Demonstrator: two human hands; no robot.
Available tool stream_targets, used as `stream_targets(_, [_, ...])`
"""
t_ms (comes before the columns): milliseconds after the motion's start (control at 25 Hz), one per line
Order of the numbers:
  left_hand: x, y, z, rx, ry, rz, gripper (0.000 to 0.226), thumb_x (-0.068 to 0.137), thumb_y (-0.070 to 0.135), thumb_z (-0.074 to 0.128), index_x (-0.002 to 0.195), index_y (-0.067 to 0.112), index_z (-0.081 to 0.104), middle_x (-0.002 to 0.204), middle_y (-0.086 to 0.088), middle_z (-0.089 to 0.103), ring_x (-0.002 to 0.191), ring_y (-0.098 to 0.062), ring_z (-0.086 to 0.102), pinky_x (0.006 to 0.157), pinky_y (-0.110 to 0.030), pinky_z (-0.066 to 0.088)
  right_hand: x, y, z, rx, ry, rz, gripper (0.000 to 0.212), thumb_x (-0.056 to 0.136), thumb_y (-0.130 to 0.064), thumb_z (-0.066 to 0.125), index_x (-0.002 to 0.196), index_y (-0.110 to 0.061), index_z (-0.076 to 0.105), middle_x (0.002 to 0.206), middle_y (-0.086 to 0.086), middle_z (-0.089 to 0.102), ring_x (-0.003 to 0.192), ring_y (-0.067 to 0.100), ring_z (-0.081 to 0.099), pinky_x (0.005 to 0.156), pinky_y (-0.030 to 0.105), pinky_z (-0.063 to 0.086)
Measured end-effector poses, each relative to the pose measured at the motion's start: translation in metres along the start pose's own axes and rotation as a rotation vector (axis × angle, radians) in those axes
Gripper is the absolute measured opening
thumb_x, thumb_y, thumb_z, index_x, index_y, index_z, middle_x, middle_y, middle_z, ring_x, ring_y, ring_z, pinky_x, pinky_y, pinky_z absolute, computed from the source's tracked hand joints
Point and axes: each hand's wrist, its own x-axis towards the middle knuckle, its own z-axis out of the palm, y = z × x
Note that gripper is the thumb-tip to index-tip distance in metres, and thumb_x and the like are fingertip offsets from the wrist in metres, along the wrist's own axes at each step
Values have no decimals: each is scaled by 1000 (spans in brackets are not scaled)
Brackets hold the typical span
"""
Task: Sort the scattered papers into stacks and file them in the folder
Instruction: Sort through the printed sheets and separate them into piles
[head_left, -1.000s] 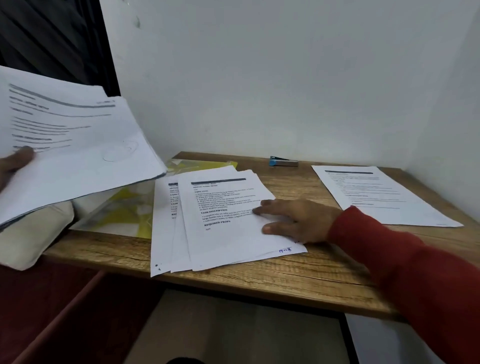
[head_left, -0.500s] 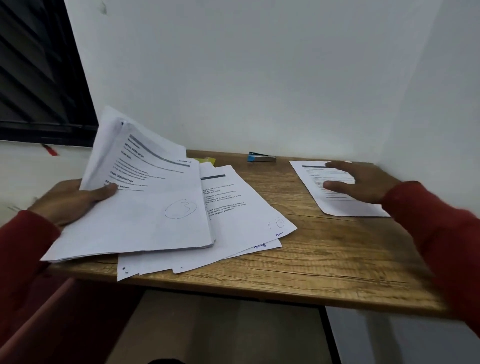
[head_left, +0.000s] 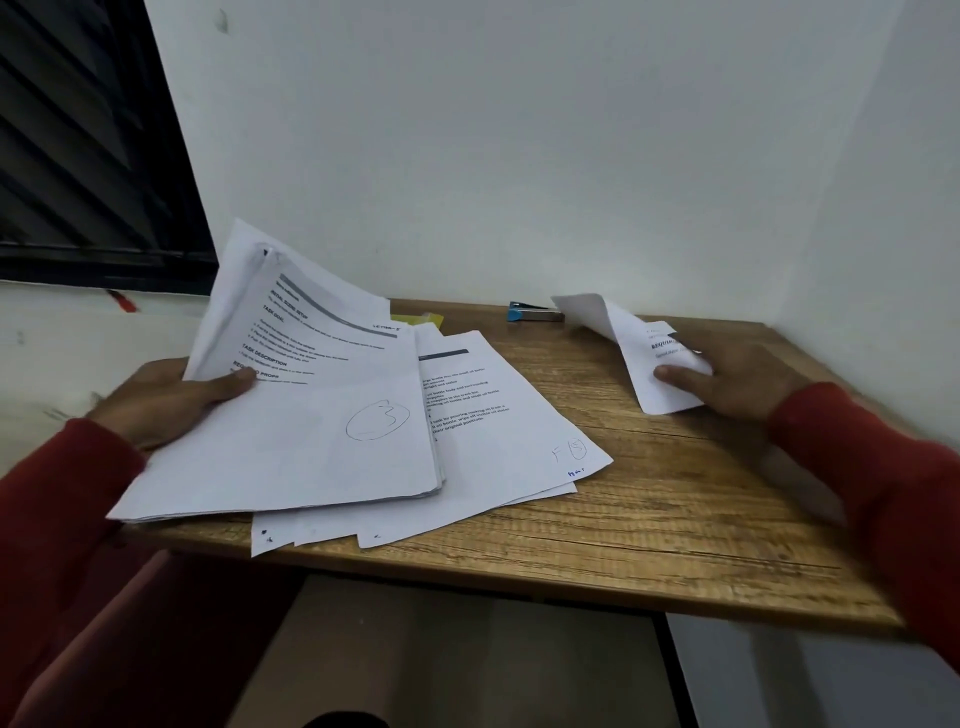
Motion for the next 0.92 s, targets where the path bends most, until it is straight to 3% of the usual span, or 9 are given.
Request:
stream_targets(120, [6, -6, -5, 15, 5, -7, 15, 85, 31, 75, 90, 18, 70, 91, -5, 72, 81, -28, 69, 74, -35, 53, 3, -25, -4, 84, 83, -19, 44, 98, -43, 54, 140, -32, 51, 132, -5, 61, 106, 14, 53, 75, 17, 25])
stream_targets(320, [2, -4, -5, 3, 15, -2, 18, 86, 29, 74, 97, 15, 70, 91, -4, 71, 81, -27, 68, 70, -31, 51, 12, -42, 2, 176, 102, -44, 44, 95, -48, 57, 137, -33, 54, 130, -4, 64, 112, 19, 57, 85, 26, 36])
stream_targets(560, [-4, 0, -3, 2, 26, 11, 9, 87, 26, 73, 88, 18, 69, 76, 6, 71, 74, -21, 67, 64, -27, 49, 5, -77, -1, 217, 146, -124, 44, 95, -50, 55, 135, -34, 55, 129, -9, 63, 107, 13, 57, 83, 25, 38])
stream_targets(680, [-3, -2, -4, 9, 34, 13, 10, 88, 26, 73, 89, 17, 68, 81, 2, 70, 74, -22, 65, 63, -28, 48, -12, -108, 1, 214, 134, -225, 41, 95, -49, 56, 133, -36, 55, 123, -14, 65, 100, 8, 57, 78, 23, 41])
stream_targets(760, [-4, -1, -4, 18, 36, 17, 13, 88, 27, 72, 92, 16, 68, 85, 0, 68, 75, -22, 65, 63, -28, 48, -23, -127, 5, 210, 6, -293, 49, 91, -59, 54, 135, -37, 54, 122, -17, 63, 104, 6, 59, 83, 23, 43])
stream_targets(840, [-3, -3, -5, 13, 34, 15, 17, 88, 28, 73, 96, 14, 68, 87, -1, 69, 76, -24, 66, 65, -28, 48, -32, -137, 8, 235, -233, -292, 63, 84, -71, 47, 136, -37, 54, 125, -16, 63, 113, 5, 58, 97, 27, 44])
stream_targets(920, [-3, -2, -4, -9, 36, 18, 16, 88, 26, 72, 97, 13, 68, 82, 0, 70, 74, -23, 66, 64, -28, 48, -31, -133, 10, 278, -328, -293, 56, 89, -66, 42, 133, -35, 58, 124, -12, 66, 113, 6, 60, 101, 28, 44])
